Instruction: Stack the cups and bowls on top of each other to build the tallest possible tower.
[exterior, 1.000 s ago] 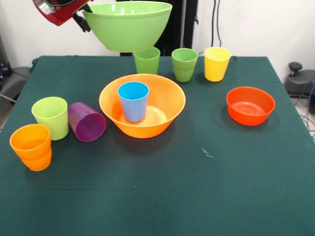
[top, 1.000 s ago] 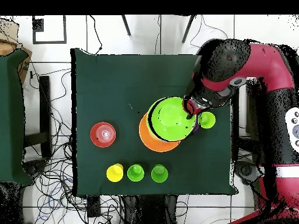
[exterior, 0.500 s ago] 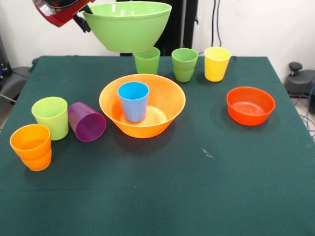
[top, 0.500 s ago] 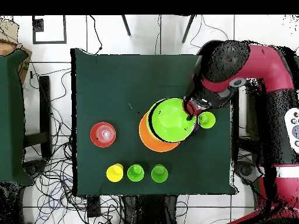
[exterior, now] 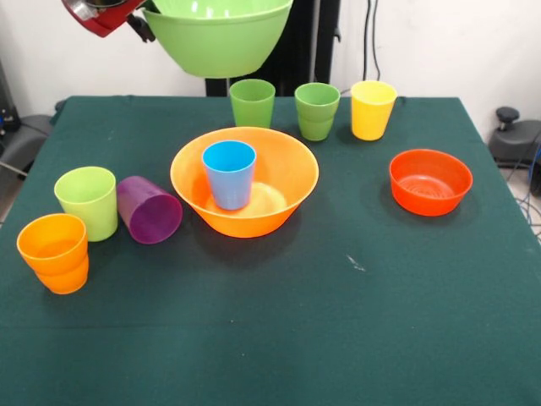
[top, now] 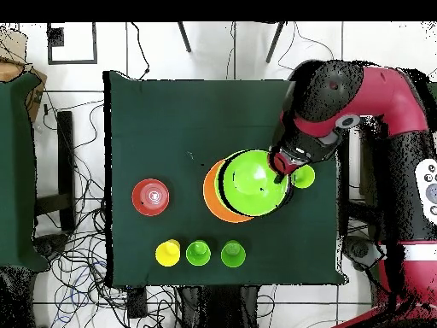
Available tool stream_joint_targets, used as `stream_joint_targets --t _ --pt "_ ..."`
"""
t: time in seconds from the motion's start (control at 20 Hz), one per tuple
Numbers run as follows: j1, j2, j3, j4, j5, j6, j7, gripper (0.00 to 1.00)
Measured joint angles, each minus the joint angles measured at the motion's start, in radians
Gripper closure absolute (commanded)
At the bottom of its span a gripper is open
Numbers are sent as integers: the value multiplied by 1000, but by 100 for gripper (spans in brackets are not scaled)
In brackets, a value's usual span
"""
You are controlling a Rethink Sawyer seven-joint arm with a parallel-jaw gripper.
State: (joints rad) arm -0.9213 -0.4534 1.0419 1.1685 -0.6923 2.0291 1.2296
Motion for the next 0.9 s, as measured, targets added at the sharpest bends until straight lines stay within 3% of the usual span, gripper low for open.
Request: stream_joint_targets --t 0.9 --pt "-4 2 -3 30 0 36 0 100"
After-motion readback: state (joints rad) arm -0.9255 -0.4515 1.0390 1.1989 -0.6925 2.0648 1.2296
